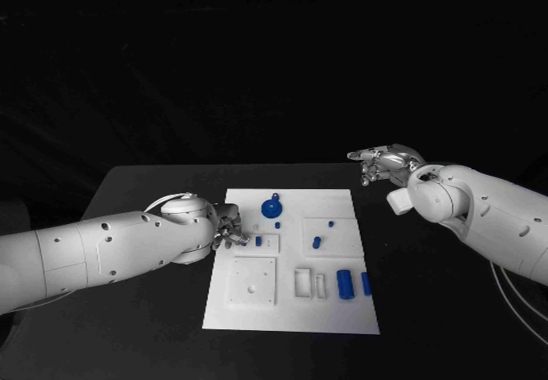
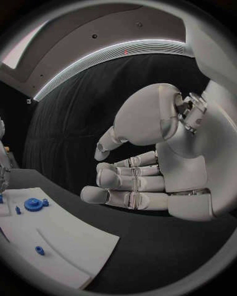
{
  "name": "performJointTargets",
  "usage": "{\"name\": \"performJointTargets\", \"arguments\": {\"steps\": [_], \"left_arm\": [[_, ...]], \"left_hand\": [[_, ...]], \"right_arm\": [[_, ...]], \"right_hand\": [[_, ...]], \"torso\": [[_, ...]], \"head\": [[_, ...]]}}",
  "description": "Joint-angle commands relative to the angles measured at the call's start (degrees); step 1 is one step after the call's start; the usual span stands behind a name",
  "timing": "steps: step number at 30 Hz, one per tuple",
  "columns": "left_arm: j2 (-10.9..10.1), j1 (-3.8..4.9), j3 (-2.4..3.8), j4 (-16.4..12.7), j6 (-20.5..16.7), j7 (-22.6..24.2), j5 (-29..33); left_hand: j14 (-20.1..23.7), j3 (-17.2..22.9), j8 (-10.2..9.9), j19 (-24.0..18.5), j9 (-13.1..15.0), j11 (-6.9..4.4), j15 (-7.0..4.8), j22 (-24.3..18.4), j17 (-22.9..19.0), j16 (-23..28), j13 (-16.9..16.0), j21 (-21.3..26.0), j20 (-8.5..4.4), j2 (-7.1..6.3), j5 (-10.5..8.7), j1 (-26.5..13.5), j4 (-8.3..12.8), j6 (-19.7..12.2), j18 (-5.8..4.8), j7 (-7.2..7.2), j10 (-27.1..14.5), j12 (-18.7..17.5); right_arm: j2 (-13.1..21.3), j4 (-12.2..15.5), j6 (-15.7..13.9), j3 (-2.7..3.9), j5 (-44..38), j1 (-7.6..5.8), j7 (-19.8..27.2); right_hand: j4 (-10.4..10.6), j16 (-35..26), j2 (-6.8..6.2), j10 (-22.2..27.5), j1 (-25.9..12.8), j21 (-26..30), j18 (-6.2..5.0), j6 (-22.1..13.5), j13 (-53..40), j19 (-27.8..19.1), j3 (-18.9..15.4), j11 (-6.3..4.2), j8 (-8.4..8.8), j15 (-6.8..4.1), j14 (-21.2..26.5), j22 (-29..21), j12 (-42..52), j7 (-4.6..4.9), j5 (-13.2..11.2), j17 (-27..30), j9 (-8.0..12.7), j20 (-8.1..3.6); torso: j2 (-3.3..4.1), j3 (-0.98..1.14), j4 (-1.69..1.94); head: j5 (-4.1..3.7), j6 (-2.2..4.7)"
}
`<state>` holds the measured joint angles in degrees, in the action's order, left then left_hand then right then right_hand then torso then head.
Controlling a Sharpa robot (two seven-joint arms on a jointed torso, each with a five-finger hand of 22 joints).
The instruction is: Assemble the parts on the task board
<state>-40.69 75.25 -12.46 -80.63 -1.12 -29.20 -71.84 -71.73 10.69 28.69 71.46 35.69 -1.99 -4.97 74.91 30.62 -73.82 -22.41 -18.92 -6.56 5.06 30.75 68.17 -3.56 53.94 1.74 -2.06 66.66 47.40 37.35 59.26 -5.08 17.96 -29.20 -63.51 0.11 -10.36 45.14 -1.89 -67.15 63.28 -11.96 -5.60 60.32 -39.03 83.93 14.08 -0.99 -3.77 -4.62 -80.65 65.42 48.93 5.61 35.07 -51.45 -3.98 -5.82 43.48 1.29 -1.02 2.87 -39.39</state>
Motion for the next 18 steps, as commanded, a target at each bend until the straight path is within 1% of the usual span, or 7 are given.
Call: {"name": "performJointTargets", "arguments": {"steps": [1, 6, 8, 12, 14, 16, 18], "left_arm": [[0.2, -0.28, -0.20, -0.1, 1.5, 0.5, 1.6], [0.3, -0.28, -0.20, 0.0, 1.2, 0.3, 1.8], [0.3, -0.28, -0.20, 0.1, 1.2, 0.3, 1.9], [0.3, -0.28, -0.20, 0.2, 1.1, 0.2, 2.0], [0.3, -0.28, -0.20, 0.2, 1.0, 0.2, 2.0], [0.3, -0.28, -0.20, 0.3, 0.9, 0.1, 2.1], [0.3, -0.28, -0.20, 0.4, 0.8, 0.1, 2.2]], "left_hand": [[0.2, 6.8, -0.4, 0.3, -0.3, -0.23, -0.16, 1.0, -0.2, 0.4, 0.2, 0.6, 0.34, -0.50, -0.48, 0.9, 6.2, 0.2, 0.15, 0.26, -0.1, -0.3], [0.2, 5.3, -0.4, 0.6, -0.3, -0.28, -0.15, 0.9, -0.3, 0.5, 0.2, 0.9, 0.39, -1.45, -1.13, -0.4, 4.2, 0.0, 0.04, 0.56, -0.1, -0.4], [0.1, 4.9, -0.3, 0.8, -0.3, -0.35, -0.24, 0.8, -0.4, 0.6, 0.4, 1.4, 0.28, -1.79, -1.21, 0.1, 2.8, -0.1, -0.12, 0.66, 0.0, -0.5], [0.1, 4.6, -0.2, 1.1, -0.4, -0.37, -0.27, 0.9, -0.5, 0.6, 0.5, 2.0, 0.24, -2.24, -1.30, 0.6, 1.6, 0.0, -0.20, 0.71, 0.0, -0.6], [0.1, 4.5, -0.1, 1.2, -0.4, -0.39, -0.27, 0.9, -0.5, 0.6, 0.5, 2.0, 0.25, -2.54, -1.36, 0.7, 1.7, 0.0, -0.21, 0.77, 0.0, -0.6], [0.0, 3.7, -0.1, 1.3, -0.4, -0.47, -0.32, 0.9, -0.5, 0.6, 0.5, 2.1, 0.22, -3.49, -2.29, 0.7, 1.8, 0.1, -0.23, 1.00, 0.2, -0.6], [-0.1, 3.1, -0.2, 1.4, -0.5, -0.51, -0.36, 0.9, -0.6, 0.7, 0.6, 2.3, 0.17, -3.42, -2.62, 1.0, 1.5, 0.2, -0.31, 1.04, 0.3, -0.7]], "right_arm": [[0.1, -0.2, 0.7, 0.05, 0.0, 0.05, 0.2], [0.1, -0.2, 0.4, 0.05, -0.2, 0.13, 0.3], [0.2, -0.2, 0.4, 0.05, -0.3, 0.17, 0.3], [0.2, -0.2, 0.3, 0.05, -1.1, 0.23, 0.0], [0.2, -0.2, 0.3, 0.05, -1.5, 0.25, -0.2], [0.2, -0.2, 0.2, 0.05, -1.8, 0.28, -0.3], [0.2, -0.2, 0.3, 0.05, -1.9, 0.29, -0.4]], "right_hand": [[0.1, -0.2, -0.05, 0.3, -0.7, 0.0, -0.09, -0.1, 0.1, 1.9, -0.3, 0.12, 0.18, 0.05, 0.0, -0.1, 0.3, 0.27, 0.1, 0.1, 0.0, 0.17], [-0.2, -0.3, -0.02, 0.3, -0.2, 0.0, -0.09, -0.1, 0.1, 1.9, -0.2, 0.10, 0.16, 0.03, 0.0, -0.1, 0.2, 0.26, 0.1, 0.1, 0.0, 0.16], [-0.2, -0.3, -0.02, 0.3, -0.2, 0.0, -0.09, -0.1, 0.1, 1.9, -0.2, 0.10, 0.16, 0.03, 0.0, -0.1, 0.2, 0.26, 0.1, 0.1, 0.0, 0.16], [-0.2, -0.2, -0.01, 0.3, -0.3, 0.0, -0.10, -0.1, 0.1, 1.9, -0.1, 0.10, 0.17, 0.03, 0.0, -0.1, 0.2, 0.28, 0.2, 0.1, 0.0, 0.16], [-0.2, -0.2, 0.00, 0.3, -0.3, 0.0, -0.10, -0.1, 0.1, 1.9, 0.0, 0.10, 0.18, 0.03, -0.1, -0.1, 0.2, 0.29, 0.3, 0.1, 0.0, 0.16], [-0.2, -0.2, 0.00, 0.3, -0.3, 0.0, -0.10, -0.1, 0.1, 1.9, 0.0, 0.10, 0.18, 0.03, -0.1, -0.1, 0.2, 0.29, 0.3, 0.1, 0.0, 0.16], [-0.2, -0.2, -0.04, 0.3, -0.3, 0.0, -0.10, -0.1, 0.1, 1.9, 0.1, 0.10, 0.17, 0.03, -0.1, -0.1, 0.2, 0.29, 0.3, 0.1, 0.0, 0.16]], "torso": [[0.01, -0.06, 0.02], [-0.04, -0.06, 0.00], [-0.03, -0.06, -0.02], [-0.02, -0.06, -0.02], [-0.02, -0.05, -0.01], [-0.01, -0.05, -0.02], [-0.01, -0.05, -0.01]], "head": [[-0.03, 0.06], [0.00, 0.12], [0.05, 0.05], [0.00, 0.19], [-0.12, 0.14], [-0.13, 0.23], [-0.38, 0.37]]}}
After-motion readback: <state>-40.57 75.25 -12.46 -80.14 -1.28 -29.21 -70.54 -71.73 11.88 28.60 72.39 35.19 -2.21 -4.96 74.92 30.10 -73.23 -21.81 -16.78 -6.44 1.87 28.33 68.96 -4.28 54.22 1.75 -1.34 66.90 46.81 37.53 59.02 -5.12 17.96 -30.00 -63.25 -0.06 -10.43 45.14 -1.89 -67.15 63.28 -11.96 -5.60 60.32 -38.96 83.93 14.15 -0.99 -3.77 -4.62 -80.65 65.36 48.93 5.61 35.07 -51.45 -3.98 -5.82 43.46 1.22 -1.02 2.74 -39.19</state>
